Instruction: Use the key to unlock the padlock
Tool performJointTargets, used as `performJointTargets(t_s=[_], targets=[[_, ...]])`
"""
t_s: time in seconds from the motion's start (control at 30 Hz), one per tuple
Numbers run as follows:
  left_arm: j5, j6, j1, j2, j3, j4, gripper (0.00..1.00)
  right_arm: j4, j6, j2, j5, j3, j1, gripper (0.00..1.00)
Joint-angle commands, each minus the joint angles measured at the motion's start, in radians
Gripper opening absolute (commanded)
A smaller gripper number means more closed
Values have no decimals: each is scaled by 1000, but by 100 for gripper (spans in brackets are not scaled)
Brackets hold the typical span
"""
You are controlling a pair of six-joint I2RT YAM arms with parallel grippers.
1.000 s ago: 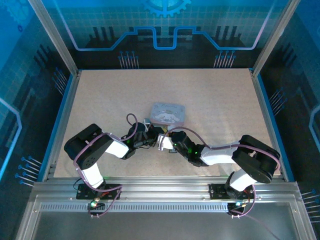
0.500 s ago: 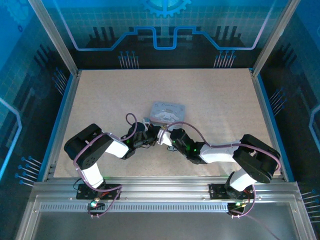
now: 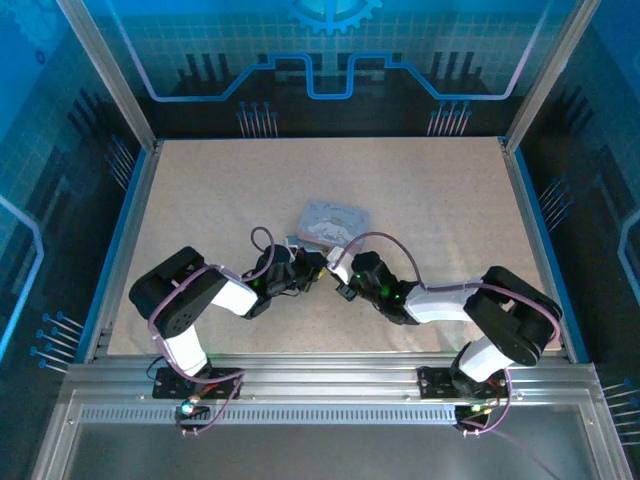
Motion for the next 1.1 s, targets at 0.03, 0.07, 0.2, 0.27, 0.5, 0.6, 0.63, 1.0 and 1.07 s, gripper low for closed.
performJointTargets(t_s=[0.03, 0.07, 0.2, 0.27, 0.5, 0.6, 0.63, 1.0, 1.07], targets=[[54, 8, -15, 6, -11, 57, 0, 82, 61, 27, -13, 1, -19, 0], [54, 8, -14, 6, -11, 58, 0, 82, 63, 29, -14, 1, -18, 0], [52, 11, -14, 3, -11, 54, 0, 82, 76, 32, -16, -2, -19, 0], [51, 12, -15, -1, -12, 49, 1, 81, 88, 33, -21, -2, -19, 0], [42, 35, -15, -31, -12, -2, 21, 97, 174, 41, -51, -21, -28, 0], [33, 59, -14, -58, -8, -62, 27, 113, 217, 47, -67, -34, -35, 0], [29, 65, -14, -66, -6, -78, 30, 116, 231, 52, -75, -36, -37, 0], [-9, 154, -10, -188, -4, -262, 51, 164, 366, 55, -168, -77, -83, 0], [-23, 189, -6, -232, 3, -327, 53, 151, 391, 41, -203, -79, -100, 0]])
